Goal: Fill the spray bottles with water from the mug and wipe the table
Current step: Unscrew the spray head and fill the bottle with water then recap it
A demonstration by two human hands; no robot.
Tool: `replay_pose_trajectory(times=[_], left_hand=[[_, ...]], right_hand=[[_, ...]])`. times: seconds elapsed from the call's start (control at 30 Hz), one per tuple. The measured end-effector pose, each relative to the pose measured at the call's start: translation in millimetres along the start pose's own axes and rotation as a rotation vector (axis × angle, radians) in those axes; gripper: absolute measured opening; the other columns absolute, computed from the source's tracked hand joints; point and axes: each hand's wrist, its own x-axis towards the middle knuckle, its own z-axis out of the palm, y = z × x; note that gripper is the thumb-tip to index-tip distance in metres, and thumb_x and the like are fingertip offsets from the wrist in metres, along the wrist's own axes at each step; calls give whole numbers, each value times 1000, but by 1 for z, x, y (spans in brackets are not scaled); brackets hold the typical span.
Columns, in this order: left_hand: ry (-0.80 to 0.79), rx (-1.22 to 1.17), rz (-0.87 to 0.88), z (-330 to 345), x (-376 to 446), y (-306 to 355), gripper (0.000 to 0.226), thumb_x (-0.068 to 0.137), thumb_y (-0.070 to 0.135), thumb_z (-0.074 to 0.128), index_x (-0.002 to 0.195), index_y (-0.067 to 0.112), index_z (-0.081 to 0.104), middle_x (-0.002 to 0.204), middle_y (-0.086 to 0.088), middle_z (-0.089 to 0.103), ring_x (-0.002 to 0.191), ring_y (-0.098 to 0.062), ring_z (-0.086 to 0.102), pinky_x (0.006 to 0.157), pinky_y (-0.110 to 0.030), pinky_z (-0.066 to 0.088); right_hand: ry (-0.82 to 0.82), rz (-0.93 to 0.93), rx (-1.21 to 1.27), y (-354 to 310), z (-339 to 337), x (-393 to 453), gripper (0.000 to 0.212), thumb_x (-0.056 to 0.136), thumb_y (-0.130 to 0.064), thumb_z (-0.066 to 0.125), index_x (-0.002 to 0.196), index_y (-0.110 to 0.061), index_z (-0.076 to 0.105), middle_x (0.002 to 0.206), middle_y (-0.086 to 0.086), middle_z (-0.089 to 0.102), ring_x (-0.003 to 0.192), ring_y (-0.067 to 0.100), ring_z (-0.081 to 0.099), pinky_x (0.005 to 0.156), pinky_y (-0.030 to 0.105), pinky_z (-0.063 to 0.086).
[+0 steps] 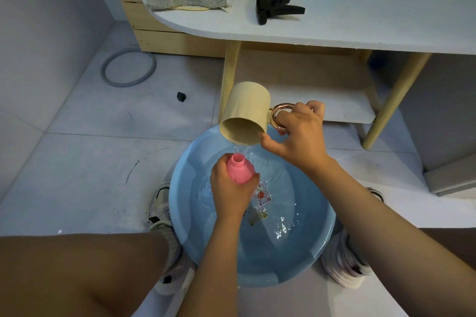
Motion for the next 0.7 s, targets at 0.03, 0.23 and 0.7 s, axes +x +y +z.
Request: replay_pose_trajectory(times=[0.03, 0.23, 0.7], left_hand=[[3, 4, 0, 0, 0, -1, 65, 59, 28, 85, 109, 36, 45, 107, 14, 47, 102, -16, 51, 84, -36, 49], [-6, 18, -6, 1, 0, -1, 68, 61, 29, 85, 117, 29, 47, 109, 12, 46, 105, -17, 51, 84, -35, 49], [18, 13, -38, 1, 1, -4, 66, 58, 30, 85, 113, 33, 47, 112, 12, 51, 104, -16, 53, 86, -36, 50]], right_hand=[[3, -4, 2, 0, 0, 0, 43, 70, -49, 58, 53, -11, 48, 55, -9, 31, 54, 21, 41, 76, 32, 24], [8, -89, 4, 2, 4, -4, 41, 70, -48, 60, 56, -12, 48, 46, -3, 45, 54, 22, 43, 77, 33, 26], [-58, 58, 2, 10, 13, -15, 42, 72, -52, 56, 53, -17, 41, 52, -10, 37, 56, 14, 32, 73, 28, 19]])
